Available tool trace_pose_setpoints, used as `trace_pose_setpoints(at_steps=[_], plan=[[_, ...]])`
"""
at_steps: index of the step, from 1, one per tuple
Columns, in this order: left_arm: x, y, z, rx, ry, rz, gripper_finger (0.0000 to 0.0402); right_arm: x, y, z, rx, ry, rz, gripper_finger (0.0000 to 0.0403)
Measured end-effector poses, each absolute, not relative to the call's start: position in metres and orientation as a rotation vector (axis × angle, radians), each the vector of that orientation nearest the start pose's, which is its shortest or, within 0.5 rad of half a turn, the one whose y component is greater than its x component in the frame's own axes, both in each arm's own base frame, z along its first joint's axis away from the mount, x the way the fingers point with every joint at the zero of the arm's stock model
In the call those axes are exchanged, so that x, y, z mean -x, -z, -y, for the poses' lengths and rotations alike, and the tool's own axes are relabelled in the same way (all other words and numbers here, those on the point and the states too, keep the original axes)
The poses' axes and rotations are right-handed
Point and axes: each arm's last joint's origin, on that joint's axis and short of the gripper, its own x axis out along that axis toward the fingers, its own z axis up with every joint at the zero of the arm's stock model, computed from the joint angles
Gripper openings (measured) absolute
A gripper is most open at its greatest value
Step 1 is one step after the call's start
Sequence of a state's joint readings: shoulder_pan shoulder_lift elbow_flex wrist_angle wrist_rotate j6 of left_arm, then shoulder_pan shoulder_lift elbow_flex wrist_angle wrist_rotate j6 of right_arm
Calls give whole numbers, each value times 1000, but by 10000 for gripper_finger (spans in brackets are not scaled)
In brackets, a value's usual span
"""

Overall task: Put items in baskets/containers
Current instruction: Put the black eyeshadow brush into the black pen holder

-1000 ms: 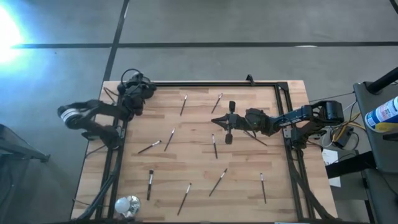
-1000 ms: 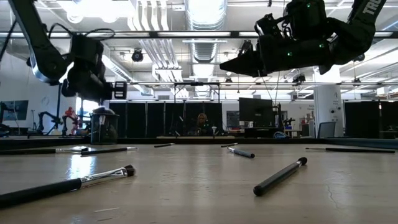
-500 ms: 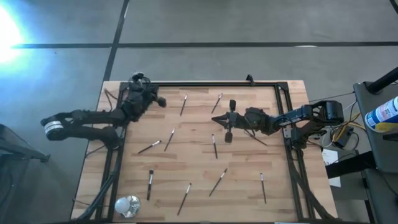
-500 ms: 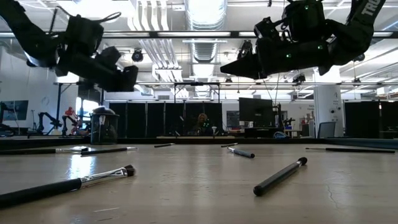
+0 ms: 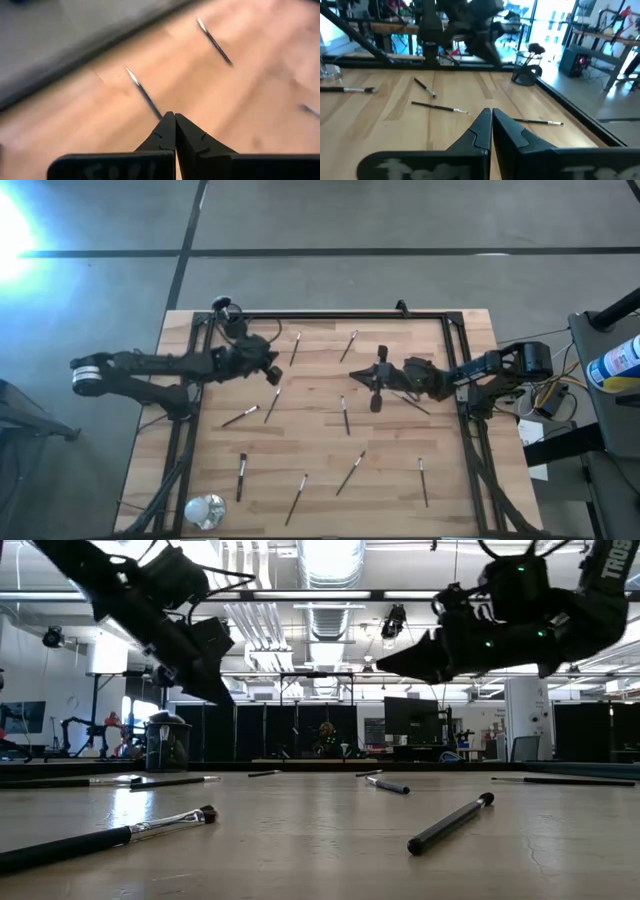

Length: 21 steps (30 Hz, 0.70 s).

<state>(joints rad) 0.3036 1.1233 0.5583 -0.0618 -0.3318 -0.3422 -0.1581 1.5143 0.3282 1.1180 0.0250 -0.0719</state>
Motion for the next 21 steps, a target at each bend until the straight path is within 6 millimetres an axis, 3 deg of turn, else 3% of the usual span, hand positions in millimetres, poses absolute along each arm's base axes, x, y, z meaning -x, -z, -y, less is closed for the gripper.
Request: trace_pose_setpoints(at_steps=[11, 17, 21], plan=[[-199, -224, -52, 519, -698, -880, 9, -220, -143, 36, 94, 181, -46, 8], [-192, -219, -24, 708, -694, -1006, 58, -222, -144, 36, 104, 171, -43, 8], [-193, -212, -7, 718, -698, -1076, 93, -222, -144, 35, 103, 144, -39, 8]])
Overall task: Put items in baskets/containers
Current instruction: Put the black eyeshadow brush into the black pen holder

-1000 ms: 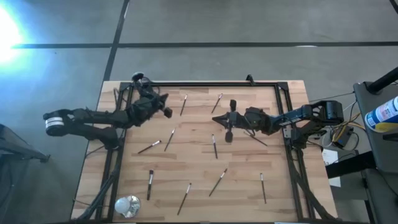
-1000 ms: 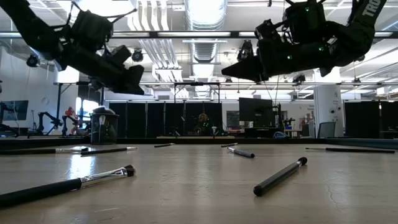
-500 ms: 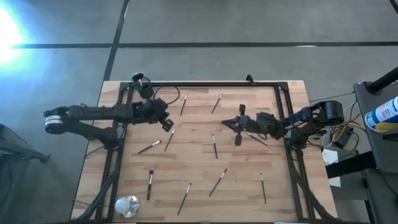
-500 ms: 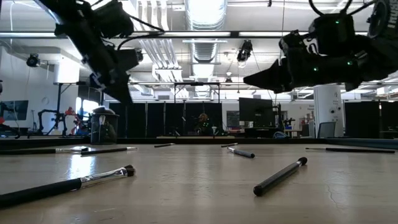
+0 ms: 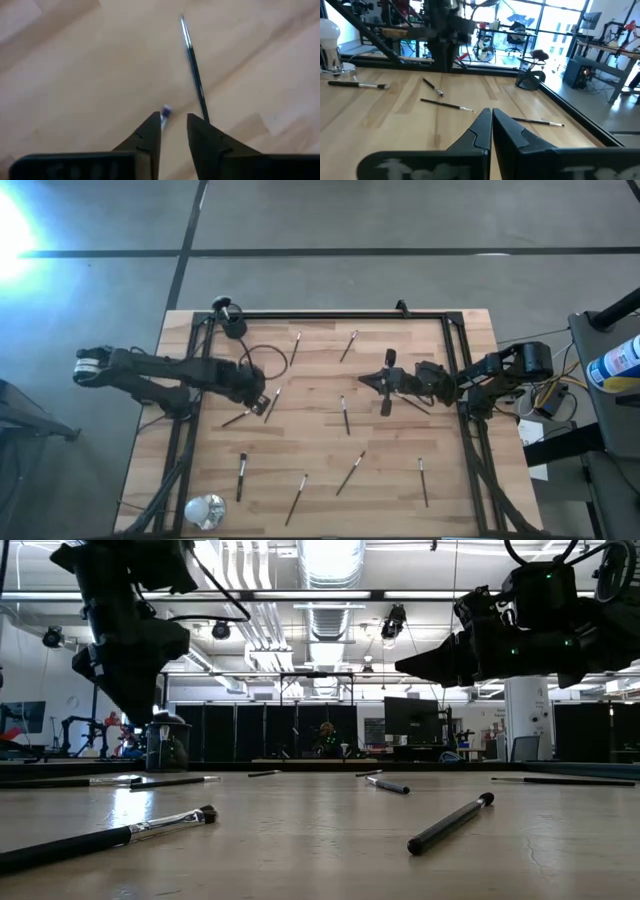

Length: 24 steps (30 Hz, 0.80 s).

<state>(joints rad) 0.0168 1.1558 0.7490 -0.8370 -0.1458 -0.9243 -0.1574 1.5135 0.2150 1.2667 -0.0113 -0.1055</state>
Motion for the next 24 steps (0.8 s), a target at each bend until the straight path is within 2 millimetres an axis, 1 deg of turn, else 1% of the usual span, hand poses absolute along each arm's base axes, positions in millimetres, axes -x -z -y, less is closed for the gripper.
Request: trace_pose_setpoints(at_steps=[4, 8, 13, 24], plan=[[-204, -196, 3, 671, -708, -1142, 114, -223, -145, 35, 109, 144, -37, 8], [-214, -179, 7, 616, -721, -1231, 119, -223, -145, 35, 127, 144, -38, 8], [-230, -173, 8, 564, -669, -1233, 119, -224, -147, 35, 129, 145, -28, 8], [-232, -158, 6, 477, -720, -1312, 119, -225, -147, 35, 129, 146, -29, 8]])
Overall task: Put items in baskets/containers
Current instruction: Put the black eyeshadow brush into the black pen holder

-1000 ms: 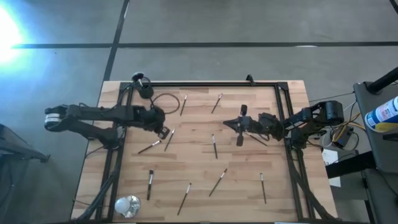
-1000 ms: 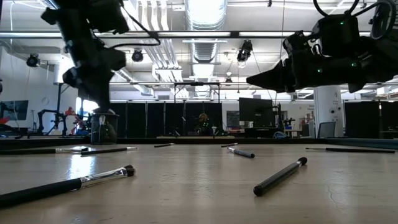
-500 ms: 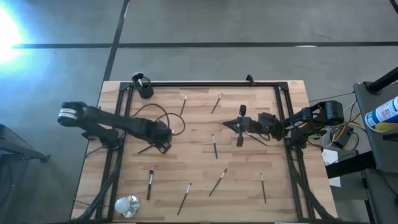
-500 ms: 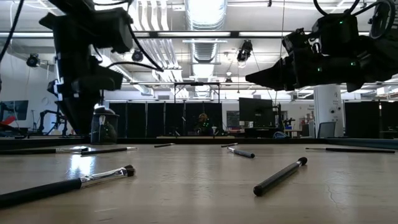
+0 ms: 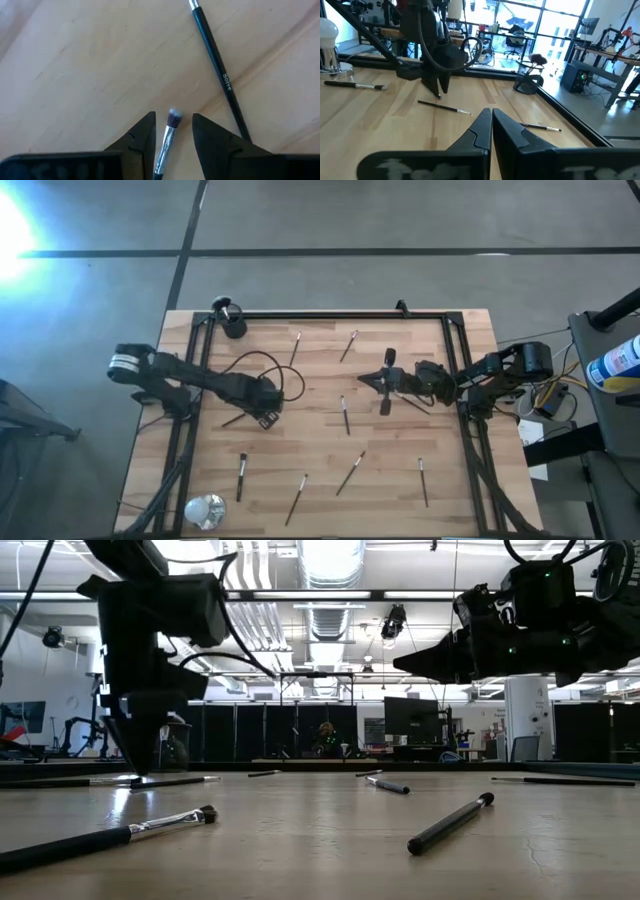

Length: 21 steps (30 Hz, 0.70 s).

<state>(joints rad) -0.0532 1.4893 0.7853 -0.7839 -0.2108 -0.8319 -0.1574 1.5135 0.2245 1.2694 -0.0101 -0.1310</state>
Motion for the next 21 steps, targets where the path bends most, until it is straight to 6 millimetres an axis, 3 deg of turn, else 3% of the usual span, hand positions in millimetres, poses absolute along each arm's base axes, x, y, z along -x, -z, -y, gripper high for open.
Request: trace_pose_setpoints(at_steps=[10, 17, 21], plan=[[-232, -146, 7, 465, -699, -1359, 109, -225, -147, 35, 129, 147, -29, 8], [-232, -143, 7, 481, -686, -1349, 17, -225, -147, 35, 129, 147, -29, 8], [-231, -147, 4, 497, -710, -1356, 7, -225, -147, 35, 129, 147, -29, 8]])
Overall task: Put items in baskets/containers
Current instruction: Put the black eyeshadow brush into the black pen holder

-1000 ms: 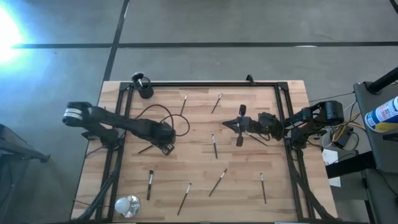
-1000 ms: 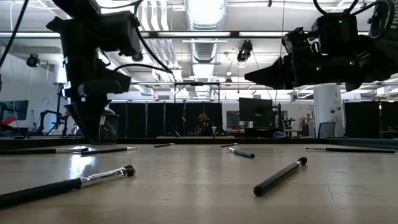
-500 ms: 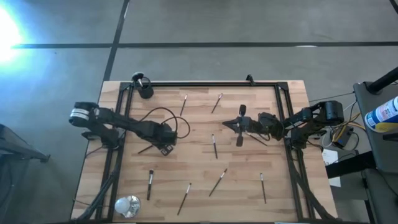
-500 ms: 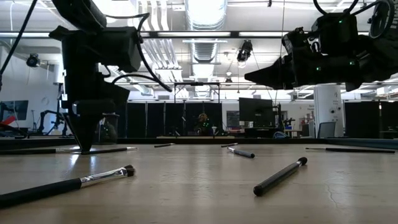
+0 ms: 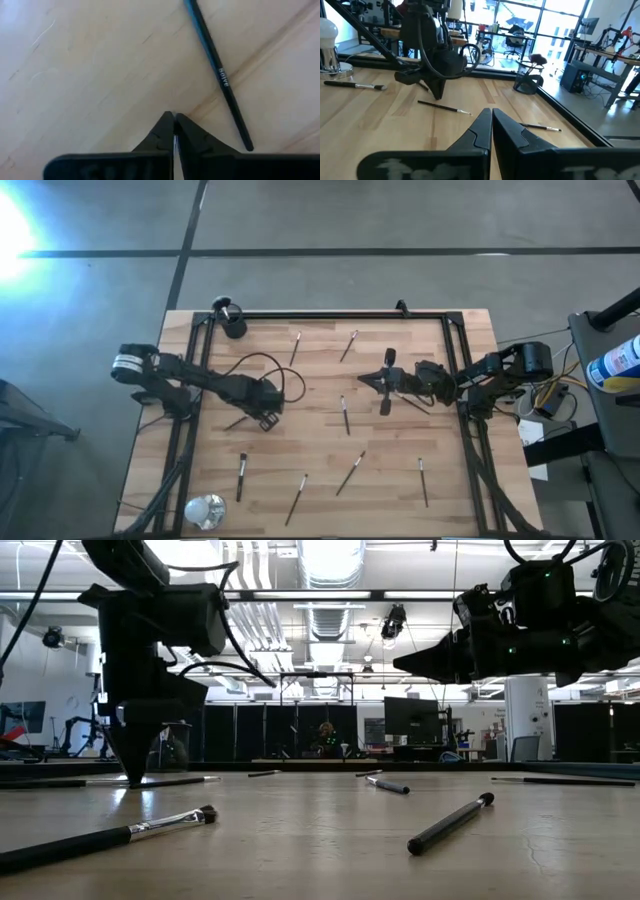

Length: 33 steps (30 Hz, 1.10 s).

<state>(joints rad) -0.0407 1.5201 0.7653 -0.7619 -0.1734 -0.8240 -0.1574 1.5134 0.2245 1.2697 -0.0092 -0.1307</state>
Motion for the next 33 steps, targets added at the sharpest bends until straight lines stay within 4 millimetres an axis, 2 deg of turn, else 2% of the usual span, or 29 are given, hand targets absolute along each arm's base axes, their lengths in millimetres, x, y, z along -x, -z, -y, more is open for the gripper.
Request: trace_pose_setpoints(at_steps=[3, 8, 11, 18, 23, 26, 29, 33], plan=[[-226, -160, 0, 497, -766, -1380, 2, -225, -147, 35, 129, 147, -29, 8], [-223, -199, -11, 481, -860, -1172, 1, -225, -147, 35, 124, 148, -29, 8], [-221, -224, -19, 501, -909, -978, 1, -225, -147, 35, 122, 148, -29, 8], [-220, -261, -39, 438, -980, -557, 0, -225, -146, 35, 121, 148, -30, 8], [-229, -270, -65, 322, -1023, -298, 0, -225, -146, 35, 114, 148, -30, 8], [-229, -264, -89, 265, -1069, -175, 0, -225, -146, 35, 113, 148, -30, 8], [-221, -255, -113, 217, -1145, -45, 0, -225, -146, 35, 109, 148, -30, 8], [-200, -246, -136, 159, -1247, 155, 0, -225, -146, 35, 101, 148, -37, 8]])
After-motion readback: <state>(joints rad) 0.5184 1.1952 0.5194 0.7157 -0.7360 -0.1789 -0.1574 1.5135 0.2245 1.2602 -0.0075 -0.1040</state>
